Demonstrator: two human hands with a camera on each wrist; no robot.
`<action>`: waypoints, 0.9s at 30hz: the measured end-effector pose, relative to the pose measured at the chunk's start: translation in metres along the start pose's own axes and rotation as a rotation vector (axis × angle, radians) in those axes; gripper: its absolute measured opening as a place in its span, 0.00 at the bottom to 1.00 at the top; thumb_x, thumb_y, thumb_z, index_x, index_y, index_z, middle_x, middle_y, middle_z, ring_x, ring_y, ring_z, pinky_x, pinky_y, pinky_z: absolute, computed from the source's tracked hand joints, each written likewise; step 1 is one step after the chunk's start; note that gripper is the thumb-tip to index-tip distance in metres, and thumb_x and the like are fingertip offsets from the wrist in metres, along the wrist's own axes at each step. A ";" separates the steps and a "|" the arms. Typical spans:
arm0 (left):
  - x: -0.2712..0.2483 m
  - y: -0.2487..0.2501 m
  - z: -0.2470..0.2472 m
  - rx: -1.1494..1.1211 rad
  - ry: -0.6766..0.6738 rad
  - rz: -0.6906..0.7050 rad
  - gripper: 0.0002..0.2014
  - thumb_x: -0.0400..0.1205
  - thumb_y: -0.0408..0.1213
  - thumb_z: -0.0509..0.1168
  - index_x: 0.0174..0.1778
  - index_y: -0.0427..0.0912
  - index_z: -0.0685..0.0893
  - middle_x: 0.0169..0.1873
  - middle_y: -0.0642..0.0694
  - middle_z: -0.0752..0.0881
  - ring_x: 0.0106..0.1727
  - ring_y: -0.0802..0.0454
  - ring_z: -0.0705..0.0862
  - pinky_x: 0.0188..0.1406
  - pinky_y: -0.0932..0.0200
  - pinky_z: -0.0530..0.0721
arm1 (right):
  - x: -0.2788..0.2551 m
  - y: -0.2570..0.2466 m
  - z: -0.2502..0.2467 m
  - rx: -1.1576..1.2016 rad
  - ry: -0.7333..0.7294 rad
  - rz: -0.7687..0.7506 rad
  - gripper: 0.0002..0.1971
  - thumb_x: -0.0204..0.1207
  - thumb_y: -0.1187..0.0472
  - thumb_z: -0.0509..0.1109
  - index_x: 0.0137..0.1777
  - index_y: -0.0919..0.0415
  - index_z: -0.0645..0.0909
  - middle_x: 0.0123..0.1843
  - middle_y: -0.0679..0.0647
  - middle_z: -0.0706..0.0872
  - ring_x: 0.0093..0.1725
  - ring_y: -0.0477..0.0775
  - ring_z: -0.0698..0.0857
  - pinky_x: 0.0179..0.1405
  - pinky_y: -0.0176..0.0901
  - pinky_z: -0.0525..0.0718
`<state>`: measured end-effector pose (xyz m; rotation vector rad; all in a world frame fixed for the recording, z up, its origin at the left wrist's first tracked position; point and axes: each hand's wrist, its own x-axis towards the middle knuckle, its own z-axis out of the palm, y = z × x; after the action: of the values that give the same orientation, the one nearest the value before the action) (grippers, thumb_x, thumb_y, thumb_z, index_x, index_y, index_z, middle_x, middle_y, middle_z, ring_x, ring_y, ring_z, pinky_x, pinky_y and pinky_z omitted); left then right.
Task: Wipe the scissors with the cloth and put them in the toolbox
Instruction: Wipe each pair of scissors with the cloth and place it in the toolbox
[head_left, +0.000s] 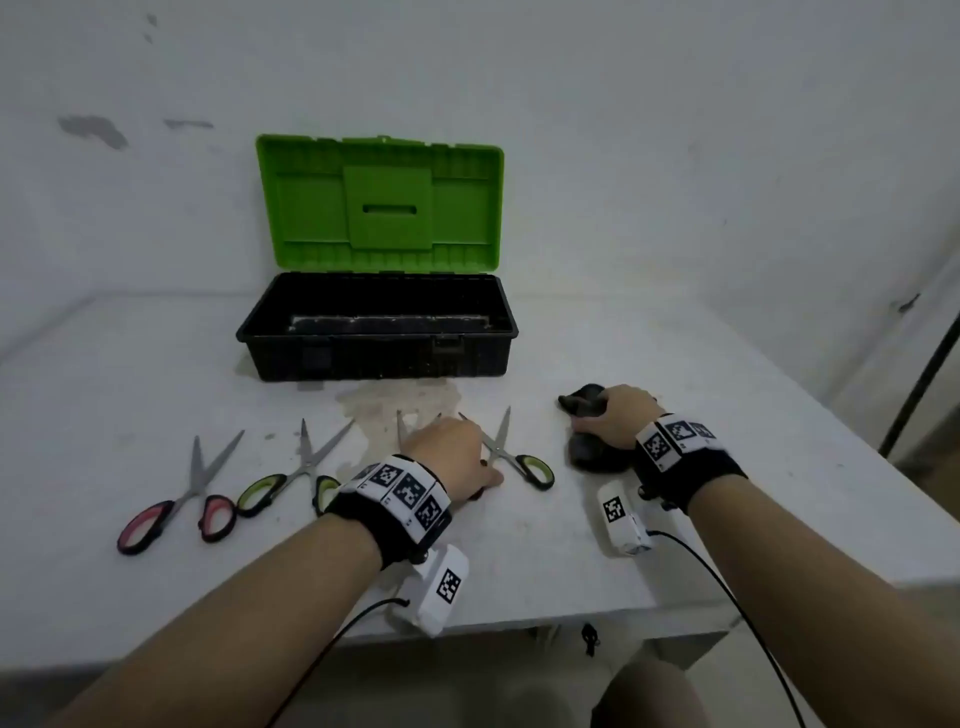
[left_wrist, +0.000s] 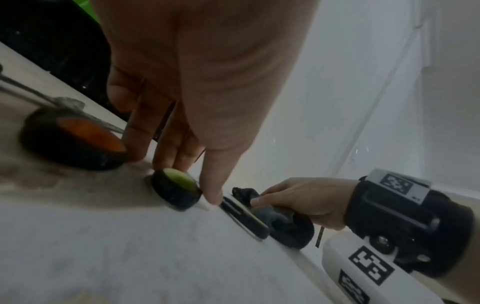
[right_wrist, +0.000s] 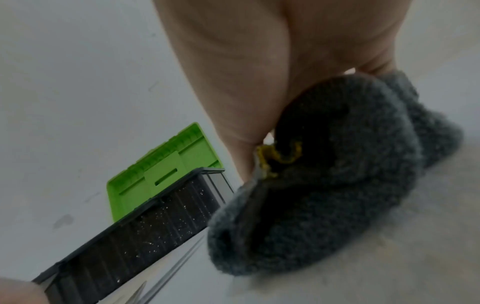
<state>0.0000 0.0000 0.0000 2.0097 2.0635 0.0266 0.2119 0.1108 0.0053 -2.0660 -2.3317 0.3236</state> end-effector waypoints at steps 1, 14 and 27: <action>0.000 0.000 0.001 -0.004 -0.012 -0.003 0.16 0.80 0.55 0.69 0.44 0.44 0.83 0.46 0.45 0.85 0.45 0.44 0.85 0.43 0.52 0.85 | 0.000 0.000 0.000 0.010 -0.027 0.016 0.25 0.74 0.41 0.71 0.62 0.58 0.80 0.60 0.59 0.85 0.58 0.61 0.83 0.54 0.47 0.82; -0.007 -0.016 -0.009 -0.360 -0.032 -0.003 0.12 0.85 0.40 0.61 0.63 0.44 0.82 0.57 0.49 0.83 0.55 0.50 0.82 0.53 0.57 0.80 | -0.014 0.016 -0.003 0.499 0.046 -0.008 0.10 0.79 0.60 0.61 0.58 0.60 0.77 0.55 0.58 0.84 0.55 0.61 0.83 0.55 0.52 0.80; -0.029 -0.044 -0.015 -0.828 0.248 0.094 0.19 0.85 0.52 0.67 0.40 0.37 0.82 0.28 0.49 0.77 0.29 0.54 0.75 0.30 0.61 0.75 | -0.075 -0.036 -0.009 1.540 0.026 -0.187 0.15 0.88 0.56 0.56 0.57 0.60 0.84 0.51 0.55 0.91 0.47 0.51 0.89 0.46 0.42 0.86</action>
<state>-0.0461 -0.0282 0.0106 1.6022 1.6506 1.0096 0.1881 0.0344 0.0299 -0.9909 -1.2572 1.4229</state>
